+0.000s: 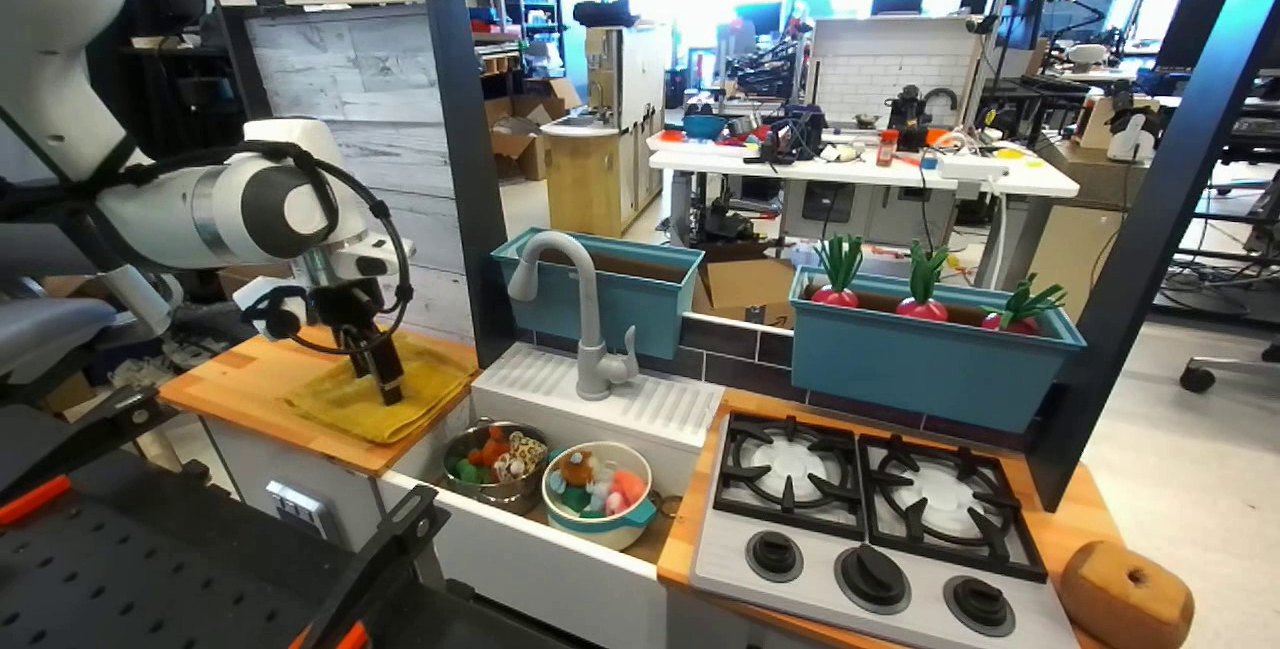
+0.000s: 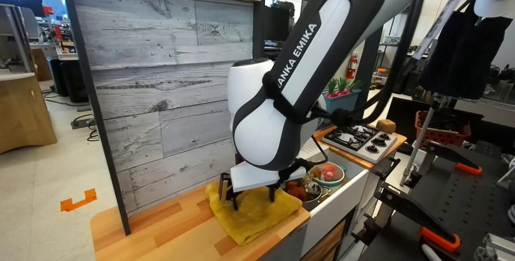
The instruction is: Pick up all the plush toys from the counter and the stove, then wipe the counter
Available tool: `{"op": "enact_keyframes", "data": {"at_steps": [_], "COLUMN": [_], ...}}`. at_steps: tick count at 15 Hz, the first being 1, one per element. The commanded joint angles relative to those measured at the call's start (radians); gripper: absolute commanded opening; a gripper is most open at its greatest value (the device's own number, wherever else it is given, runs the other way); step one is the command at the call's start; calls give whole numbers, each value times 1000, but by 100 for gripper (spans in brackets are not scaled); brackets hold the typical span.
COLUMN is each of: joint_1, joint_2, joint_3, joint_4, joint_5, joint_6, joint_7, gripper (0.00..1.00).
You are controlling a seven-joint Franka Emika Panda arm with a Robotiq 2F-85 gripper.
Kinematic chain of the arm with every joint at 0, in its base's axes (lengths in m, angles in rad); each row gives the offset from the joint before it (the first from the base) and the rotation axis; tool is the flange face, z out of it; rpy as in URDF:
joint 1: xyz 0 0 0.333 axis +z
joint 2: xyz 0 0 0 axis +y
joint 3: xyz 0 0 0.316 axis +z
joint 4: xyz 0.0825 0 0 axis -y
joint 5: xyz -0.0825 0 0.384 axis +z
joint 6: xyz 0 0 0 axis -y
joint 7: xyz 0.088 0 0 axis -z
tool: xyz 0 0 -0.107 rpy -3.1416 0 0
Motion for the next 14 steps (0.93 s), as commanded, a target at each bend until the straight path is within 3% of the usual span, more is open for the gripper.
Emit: {"op": "enact_keyframes", "data": {"at_steps": [1, 5, 8, 11, 14], "joint_1": [32, 54, 46, -1, -15], "joint_2": [71, 146, 156, 98, 31], "joint_3": [47, 181, 209, 178, 80], "joint_4": [103, 246, 282, 184, 58], "joint_5": [-29, -13, 5, 42, 23], "joint_6": [11, -27, -44, -5, -17], "joint_7": [14, -24, -26, 5, 58], "gripper": [100, 100, 100, 100, 100]}}
